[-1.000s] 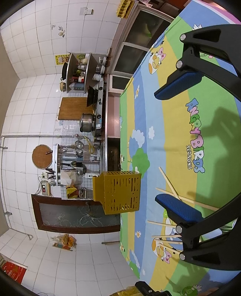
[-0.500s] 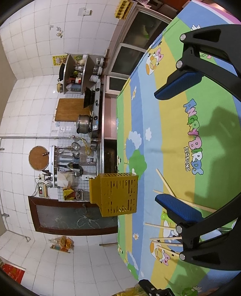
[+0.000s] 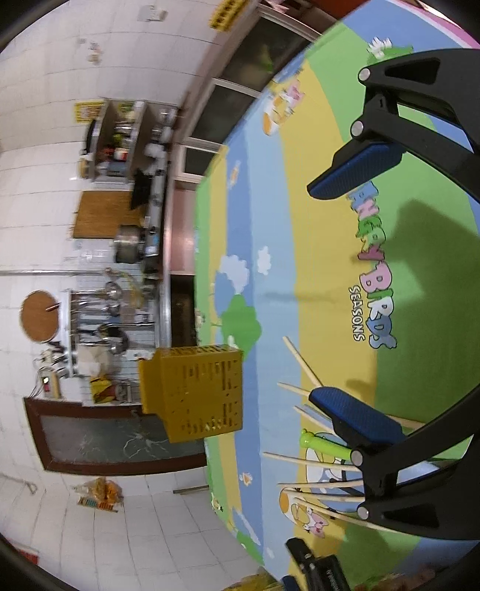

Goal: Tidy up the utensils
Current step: 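Close the left tool on a wooden chopstick while the right tool grasps another chopstick, then lift both chopsticks over the yellow holder and open both tools to drop them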

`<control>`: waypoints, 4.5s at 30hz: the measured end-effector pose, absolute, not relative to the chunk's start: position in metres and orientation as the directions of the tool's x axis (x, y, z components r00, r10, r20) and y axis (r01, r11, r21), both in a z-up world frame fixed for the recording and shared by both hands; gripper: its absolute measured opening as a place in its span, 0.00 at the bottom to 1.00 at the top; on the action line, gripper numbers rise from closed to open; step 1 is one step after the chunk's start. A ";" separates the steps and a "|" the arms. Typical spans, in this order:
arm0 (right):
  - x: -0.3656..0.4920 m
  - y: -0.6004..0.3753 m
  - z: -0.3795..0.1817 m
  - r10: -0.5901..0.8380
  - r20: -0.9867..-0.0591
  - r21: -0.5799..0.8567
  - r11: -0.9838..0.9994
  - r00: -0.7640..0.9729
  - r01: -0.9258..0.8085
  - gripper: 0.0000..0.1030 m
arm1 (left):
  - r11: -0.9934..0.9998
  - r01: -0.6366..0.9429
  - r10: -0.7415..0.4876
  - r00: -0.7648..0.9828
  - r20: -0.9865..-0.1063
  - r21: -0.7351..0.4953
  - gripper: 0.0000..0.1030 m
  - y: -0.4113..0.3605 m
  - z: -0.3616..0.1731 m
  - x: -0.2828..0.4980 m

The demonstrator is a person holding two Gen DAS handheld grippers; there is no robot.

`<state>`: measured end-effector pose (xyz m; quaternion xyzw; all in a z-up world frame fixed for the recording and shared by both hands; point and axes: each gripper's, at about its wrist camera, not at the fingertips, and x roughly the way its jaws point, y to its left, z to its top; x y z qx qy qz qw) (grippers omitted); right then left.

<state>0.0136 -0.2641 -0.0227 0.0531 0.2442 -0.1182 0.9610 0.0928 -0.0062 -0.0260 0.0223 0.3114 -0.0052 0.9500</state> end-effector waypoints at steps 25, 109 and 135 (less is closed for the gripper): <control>0.154 -0.263 -0.075 -0.138 -0.801 0.054 0.953 0.583 0.300 0.96 | 1.000 -0.013 0.028 0.575 -0.818 0.025 0.96 0.000 -0.075 0.171; 0.241 -0.265 0.201 -0.069 0.044 0.192 0.980 0.997 0.059 0.06 | 0.949 0.304 -0.306 0.952 -0.016 -0.085 0.04 -0.102 0.207 0.274; 0.245 -0.296 0.114 -0.068 -0.275 0.213 0.968 0.959 0.130 0.76 | 0.992 0.123 -0.122 0.971 -0.204 -0.006 0.92 -0.067 0.147 0.271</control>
